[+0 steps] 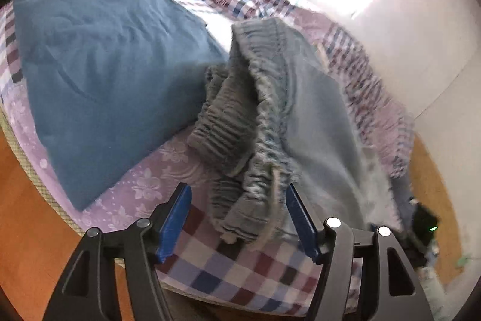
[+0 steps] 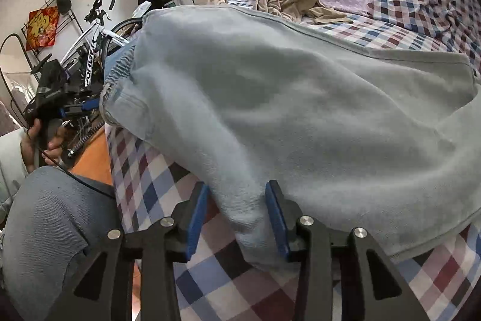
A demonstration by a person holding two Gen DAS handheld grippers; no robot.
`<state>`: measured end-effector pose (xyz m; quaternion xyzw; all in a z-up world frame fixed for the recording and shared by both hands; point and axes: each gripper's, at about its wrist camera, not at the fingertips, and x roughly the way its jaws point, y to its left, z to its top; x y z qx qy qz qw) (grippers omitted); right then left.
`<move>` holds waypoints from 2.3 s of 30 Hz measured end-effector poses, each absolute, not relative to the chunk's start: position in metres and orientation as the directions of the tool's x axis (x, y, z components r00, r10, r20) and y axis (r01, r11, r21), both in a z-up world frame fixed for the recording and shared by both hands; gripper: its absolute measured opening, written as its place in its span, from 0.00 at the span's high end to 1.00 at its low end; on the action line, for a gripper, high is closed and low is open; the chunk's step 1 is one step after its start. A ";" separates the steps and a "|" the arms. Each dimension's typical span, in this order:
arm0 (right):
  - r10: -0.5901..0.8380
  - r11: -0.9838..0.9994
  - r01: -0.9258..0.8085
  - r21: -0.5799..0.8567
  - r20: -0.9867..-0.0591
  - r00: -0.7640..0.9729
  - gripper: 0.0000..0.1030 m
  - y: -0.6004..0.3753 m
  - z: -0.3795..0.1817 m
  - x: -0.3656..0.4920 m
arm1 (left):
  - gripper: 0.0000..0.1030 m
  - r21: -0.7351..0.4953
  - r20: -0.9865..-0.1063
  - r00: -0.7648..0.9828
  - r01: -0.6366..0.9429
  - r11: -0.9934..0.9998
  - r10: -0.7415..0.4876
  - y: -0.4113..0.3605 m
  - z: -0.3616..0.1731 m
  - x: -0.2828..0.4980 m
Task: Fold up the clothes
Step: 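Open the left gripper and move both grippers over the grey-green blanket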
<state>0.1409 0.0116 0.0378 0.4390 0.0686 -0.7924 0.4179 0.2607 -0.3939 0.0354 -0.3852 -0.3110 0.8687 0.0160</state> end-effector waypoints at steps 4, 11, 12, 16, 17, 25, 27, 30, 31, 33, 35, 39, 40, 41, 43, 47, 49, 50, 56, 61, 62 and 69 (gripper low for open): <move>-0.607 -0.628 0.729 0.272 -0.757 -0.240 0.59 0.016 0.039 0.138 | 0.35 -0.510 -0.693 -0.684 0.242 -0.825 0.229 -0.392 0.038 0.256; -0.640 -0.631 0.715 0.299 -0.722 -0.263 0.58 0.026 0.051 0.138 | 0.36 -0.602 -0.473 -0.852 0.126 -0.788 0.225 -0.378 0.103 0.267; -0.651 -0.637 0.707 0.307 -0.706 -0.279 0.58 0.029 0.054 0.137 | 0.35 -0.613 -0.432 -0.873 0.099 -0.784 0.228 -0.373 0.115 0.267; -0.690 -0.652 0.680 0.335 -0.632 -0.351 0.58 0.045 0.073 0.133 | 0.34 -0.645 -0.260 -0.936 -0.013 -0.764 0.235 -0.353 0.161 0.268; -0.698 -0.658 0.673 0.338 -0.610 -0.375 0.58 0.050 0.078 0.132 | 0.34 -0.649 -0.216 -0.947 -0.042 -0.759 0.236 -0.348 0.173 0.268; -0.676 -0.725 0.584 0.366 -0.543 -0.498 0.58 0.095 0.098 0.109 | 0.07 -0.502 0.116 -0.888 -0.439 -0.745 0.445 -0.212 0.243 0.223; -0.648 -0.756 0.545 0.363 -0.539 -0.539 0.58 0.113 0.102 0.101 | 0.07 -0.440 0.018 -0.893 -0.410 -0.799 0.449 -0.171 0.232 0.189; -0.615 -0.788 0.480 0.386 -0.513 -0.598 0.58 0.144 0.108 0.089 | 0.07 -0.408 -0.065 -0.884 -0.400 -0.821 0.463 -0.129 0.211 0.153; -0.601 -0.799 0.452 0.396 -0.505 -0.619 0.56 0.155 0.109 0.086 | 0.07 -0.410 -0.080 -0.879 -0.401 -0.819 0.470 -0.119 0.204 0.144; -0.570 -0.819 0.401 0.412 -0.497 -0.654 0.55 0.173 0.110 0.082 | 0.07 -0.413 -0.111 -0.867 -0.404 -0.816 0.485 -0.098 0.190 0.125; -0.545 -0.833 0.368 0.413 -0.498 -0.674 0.55 0.184 0.109 0.079 | 0.08 -0.417 -0.142 -0.854 -0.407 -0.813 0.500 -0.078 0.175 0.106; -0.470 -0.874 0.292 0.389 -0.520 -0.713 0.55 0.203 0.102 0.076 | 0.07 -0.447 -0.236 -0.811 -0.398 -0.801 0.535 -0.050 0.147 0.094; -0.452 -0.882 0.271 0.385 -0.531 -0.717 0.55 0.208 0.099 0.075 | 0.07 -0.441 -0.292 -0.799 -0.375 -0.815 0.526 -0.041 0.141 0.087; -0.433 -0.890 0.247 0.382 -0.542 -0.720 0.55 0.214 0.096 0.075 | 0.07 -0.418 -0.350 -0.790 -0.350 -0.838 0.504 -0.033 0.137 0.079; -0.396 -0.904 0.201 0.378 -0.560 -0.727 0.55 0.226 0.092 0.074 | 0.07 -0.366 -0.435 -0.771 -0.321 -0.873 0.465 -0.021 0.130 0.072; -0.333 -0.910 0.102 0.401 -0.563 -0.756 0.55 0.258 0.088 0.072 | 0.07 -0.227 -0.557 -0.753 -0.267 -0.937 0.350 0.005 0.111 0.061; -0.311 -0.906 0.058 0.420 -0.566 -0.764 0.54 0.272 0.084 0.069 | 0.07 -0.077 -0.613 -0.751 -0.254 -0.964 0.246 0.024 0.103 0.062; -0.304 -0.902 0.038 0.430 -0.571 -0.762 0.53 0.276 0.081 0.068 | 0.07 -0.027 -0.622 -0.754 -0.250 -0.968 0.212 0.031 0.099 0.064; -0.296 -0.878 -0.030 0.477 -0.592 -0.750 0.53 0.280 0.065 0.064 | 0.07 0.006 -0.651 -0.730 -0.279 -0.960 0.208 0.055 0.090 0.063; -0.296 -0.891 -0.009 0.454 -0.596 -0.746 0.53 0.262 0.067 0.065 | 0.07 -0.042 -0.700 -0.677 -0.281 -0.959 0.229 0.059 0.079 0.060; -0.300 -0.892 -0.001 0.451 -0.597 -0.744 0.53 0.258 0.067 0.064 | 0.07 -0.047 -0.713 -0.664 -0.274 -0.961 0.224 0.060 0.075 0.058; -0.335 -0.920 0.108 0.378 -0.610 -0.718 0.53 0.225 0.073 0.051 | 0.07 -0.134 -0.754 -0.603 -0.247 -0.960 0.261 0.051 0.057 0.050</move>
